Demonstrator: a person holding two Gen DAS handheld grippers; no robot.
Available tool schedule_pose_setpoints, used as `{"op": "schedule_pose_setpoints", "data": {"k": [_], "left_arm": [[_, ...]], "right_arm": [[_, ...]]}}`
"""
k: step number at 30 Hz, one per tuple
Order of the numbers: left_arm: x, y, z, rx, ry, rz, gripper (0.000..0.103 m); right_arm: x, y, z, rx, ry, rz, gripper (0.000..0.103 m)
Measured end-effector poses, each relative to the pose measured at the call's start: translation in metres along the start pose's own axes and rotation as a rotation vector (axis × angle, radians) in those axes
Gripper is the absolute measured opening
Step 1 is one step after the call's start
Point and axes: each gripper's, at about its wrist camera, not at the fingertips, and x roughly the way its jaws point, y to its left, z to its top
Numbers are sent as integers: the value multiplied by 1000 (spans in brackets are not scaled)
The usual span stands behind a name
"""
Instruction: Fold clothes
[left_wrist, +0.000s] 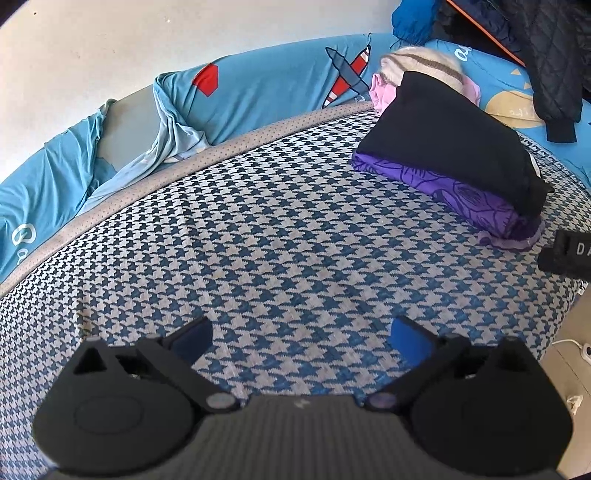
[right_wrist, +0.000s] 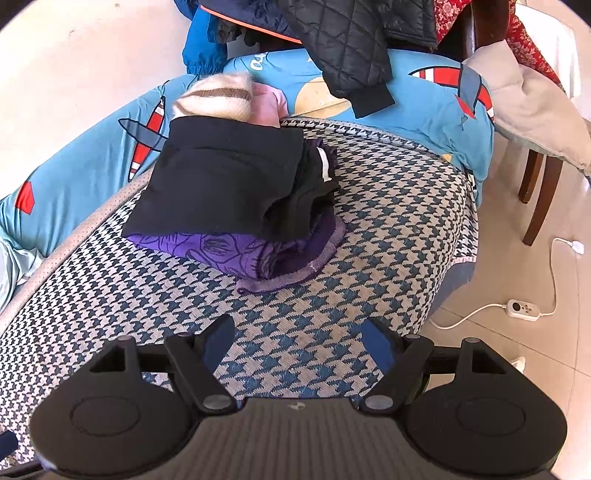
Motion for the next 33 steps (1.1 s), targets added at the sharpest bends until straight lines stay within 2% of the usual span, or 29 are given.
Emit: {"op": "schedule_pose_setpoints", "data": {"k": [24, 33], "left_arm": [[-17, -13, -5, 80, -22, 7, 103], [-24, -15, -7, 81, -29, -5, 103]], "right_arm": [[-6, -17, -12, 44, 40, 22, 76], [-10, -21, -16, 56, 41, 29, 76]]}}
